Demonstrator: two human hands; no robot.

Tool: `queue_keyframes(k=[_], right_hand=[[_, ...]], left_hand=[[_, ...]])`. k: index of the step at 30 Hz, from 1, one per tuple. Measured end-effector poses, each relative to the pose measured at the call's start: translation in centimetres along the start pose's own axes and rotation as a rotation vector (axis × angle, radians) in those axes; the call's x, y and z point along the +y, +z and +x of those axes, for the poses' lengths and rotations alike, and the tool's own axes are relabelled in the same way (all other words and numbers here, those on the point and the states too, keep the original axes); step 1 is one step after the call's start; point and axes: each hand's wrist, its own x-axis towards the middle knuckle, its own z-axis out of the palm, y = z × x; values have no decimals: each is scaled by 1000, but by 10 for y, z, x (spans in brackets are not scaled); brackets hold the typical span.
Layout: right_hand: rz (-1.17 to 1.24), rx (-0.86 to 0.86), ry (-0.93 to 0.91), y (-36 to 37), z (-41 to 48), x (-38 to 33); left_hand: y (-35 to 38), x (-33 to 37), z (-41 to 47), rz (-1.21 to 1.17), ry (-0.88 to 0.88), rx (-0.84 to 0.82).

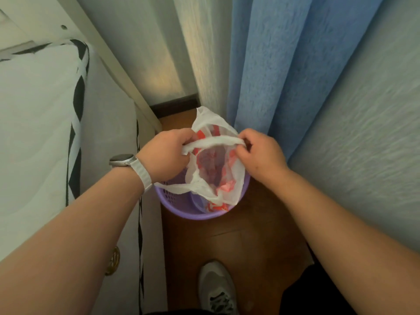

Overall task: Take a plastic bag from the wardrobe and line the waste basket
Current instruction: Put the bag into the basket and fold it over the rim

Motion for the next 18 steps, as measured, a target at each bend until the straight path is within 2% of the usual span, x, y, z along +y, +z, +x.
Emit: queue_keyframes(k=[2,5,9,12,16,18], right_hand=[[40,83,104,-7,-4,18],[54,83,161,-7,-15,29],[130,101,196,0,-27,28],[182,146,249,-2,-32,32],[158,135,329,-10,-34,42],[172,135,382,-15,-33,48]], left_hand=[[2,-3,0,58,-3,-39],[5,-4,1,100,19,-59],[5,-9,2,122,104,157],[4,-9,3,37,55,256],[3,-6,1,50,-49,51],[-2,-9,2,59,-100,55]])
